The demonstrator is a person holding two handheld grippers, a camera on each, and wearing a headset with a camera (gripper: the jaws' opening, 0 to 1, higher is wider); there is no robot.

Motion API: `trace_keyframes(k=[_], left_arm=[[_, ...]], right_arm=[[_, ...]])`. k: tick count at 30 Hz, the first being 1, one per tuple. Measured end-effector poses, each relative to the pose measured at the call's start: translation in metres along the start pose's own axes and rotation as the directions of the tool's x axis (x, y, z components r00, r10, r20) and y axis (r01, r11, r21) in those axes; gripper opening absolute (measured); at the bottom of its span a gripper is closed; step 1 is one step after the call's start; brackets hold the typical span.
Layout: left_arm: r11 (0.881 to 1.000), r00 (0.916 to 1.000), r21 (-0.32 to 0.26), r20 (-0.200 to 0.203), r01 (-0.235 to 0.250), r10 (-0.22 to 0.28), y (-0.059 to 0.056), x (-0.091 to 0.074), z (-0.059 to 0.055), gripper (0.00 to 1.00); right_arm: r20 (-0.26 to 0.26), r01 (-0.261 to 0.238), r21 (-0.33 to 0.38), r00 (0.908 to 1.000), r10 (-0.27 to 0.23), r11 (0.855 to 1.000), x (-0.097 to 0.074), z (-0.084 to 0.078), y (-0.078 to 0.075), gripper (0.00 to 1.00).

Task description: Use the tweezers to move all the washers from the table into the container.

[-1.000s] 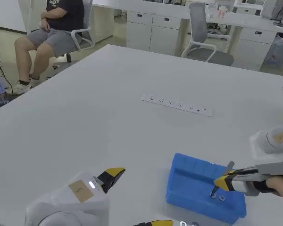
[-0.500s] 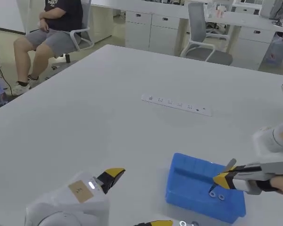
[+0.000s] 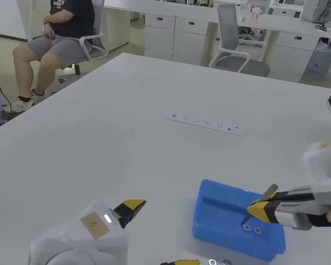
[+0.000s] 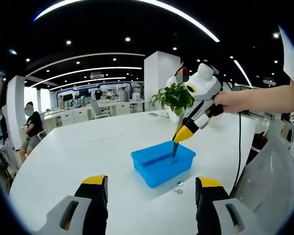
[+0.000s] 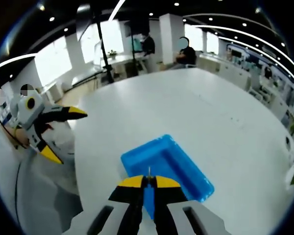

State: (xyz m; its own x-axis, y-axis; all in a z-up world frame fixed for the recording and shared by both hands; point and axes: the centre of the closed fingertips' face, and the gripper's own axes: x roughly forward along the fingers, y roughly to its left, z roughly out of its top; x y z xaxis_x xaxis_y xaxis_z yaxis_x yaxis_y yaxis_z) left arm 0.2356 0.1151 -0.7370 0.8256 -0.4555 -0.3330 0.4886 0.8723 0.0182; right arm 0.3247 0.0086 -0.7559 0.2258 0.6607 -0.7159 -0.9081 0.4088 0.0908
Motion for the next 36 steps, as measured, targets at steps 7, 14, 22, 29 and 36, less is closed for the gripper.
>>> trace_keyframes(k=[7, 14, 22, 29, 36], left_arm=[[1.0, 1.0, 0.001, -0.001, 0.0, 0.0, 0.0, 0.0, 0.0, 0.73], [1.0, 1.0, 0.003, -0.001, 0.003, -0.003, -0.001, 0.0, 0.0, 0.73], [1.0, 1.0, 0.0, -0.001, 0.003, -0.003, -0.001, 0.0, 0.0, 0.73], [1.0, 1.0, 0.0, -0.001, 0.004, -0.004, 0.0, 0.0, 0.0, 0.73], [1.0, 1.0, 0.002, -0.005, 0.007, -0.007, 0.0, 0.0, 0.0, 0.73]], right_arm=[[-0.003, -0.062, -0.023, 0.9981, 0.061, 0.998, -0.002, 0.001, 0.021, 0.04], [-0.029, -0.12, -0.023, 0.9925, 0.119, 0.993, 0.006, -0.01, 0.033, 0.04], [-0.062, -0.147, -0.016, 0.9873, 0.146, 0.989, 0.022, -0.027, 0.04, 0.04], [-0.102, -0.158, -0.021, 0.9825, 0.156, 0.987, 0.036, -0.043, 0.041, 0.04], [-0.125, -0.152, -0.04, 0.9814, 0.146, 0.988, 0.042, -0.047, 0.042, 0.04]])
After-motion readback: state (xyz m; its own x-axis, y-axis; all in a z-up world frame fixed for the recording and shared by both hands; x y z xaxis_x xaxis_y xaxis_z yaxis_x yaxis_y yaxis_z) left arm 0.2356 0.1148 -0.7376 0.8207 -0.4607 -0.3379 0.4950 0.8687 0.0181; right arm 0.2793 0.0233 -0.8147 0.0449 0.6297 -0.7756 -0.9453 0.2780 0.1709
